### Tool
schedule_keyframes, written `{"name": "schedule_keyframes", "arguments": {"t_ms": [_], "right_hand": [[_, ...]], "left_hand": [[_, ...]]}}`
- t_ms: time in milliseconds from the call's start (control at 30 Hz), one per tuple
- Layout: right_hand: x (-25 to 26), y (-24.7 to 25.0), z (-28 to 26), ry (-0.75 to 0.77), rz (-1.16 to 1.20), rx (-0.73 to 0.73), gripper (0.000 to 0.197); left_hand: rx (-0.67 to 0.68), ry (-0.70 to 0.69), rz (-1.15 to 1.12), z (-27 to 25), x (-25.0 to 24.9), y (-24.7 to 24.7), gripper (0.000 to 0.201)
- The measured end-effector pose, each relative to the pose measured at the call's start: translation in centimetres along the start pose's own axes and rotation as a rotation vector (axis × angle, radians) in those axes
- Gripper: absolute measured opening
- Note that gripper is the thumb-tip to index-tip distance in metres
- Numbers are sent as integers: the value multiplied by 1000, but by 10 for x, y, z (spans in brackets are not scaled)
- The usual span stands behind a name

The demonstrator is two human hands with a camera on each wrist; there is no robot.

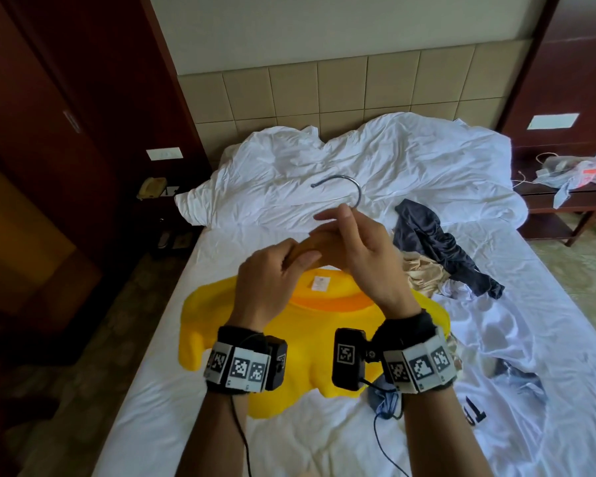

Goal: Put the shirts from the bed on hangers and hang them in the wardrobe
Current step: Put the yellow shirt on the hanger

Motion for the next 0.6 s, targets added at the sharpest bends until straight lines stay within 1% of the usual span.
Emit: {"name": "schedule_keyframes", "arguments": {"t_ms": [167,267,333,400,467,533,600], "right_hand": [[-11,12,3,93,-100,-85,48],[-13,18,2,151,-135,-188,49],[-13,26,1,172,-118,-278,50],[-11,37,1,193,-93,-355,50],[-9,46,0,214,-86,-393,49],[-10,51,0,224,-101,-406,49],[-13,52,0,208,-125,-408,51]], "left_hand": [[37,-45,-7,0,-9,-12,44],[58,-49,27,1,-10,-10,46],[61,26,76,2,-1,-4,55],[47,97,182,3,13,5,64],[28,126,284,1,23,12,71],[20,156,297,0,29,15,78],[19,204,228,-2,38,12,79]]}}
Point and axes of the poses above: each hand's wrist, its own z-axis towards the middle knuckle, its own y-axis out of the back of the hand, x = y × z, the point moved 4 cm from there along z, towards the middle knuckle, and after that the axes turned 13 degrees about z, right-handed, at the moved point
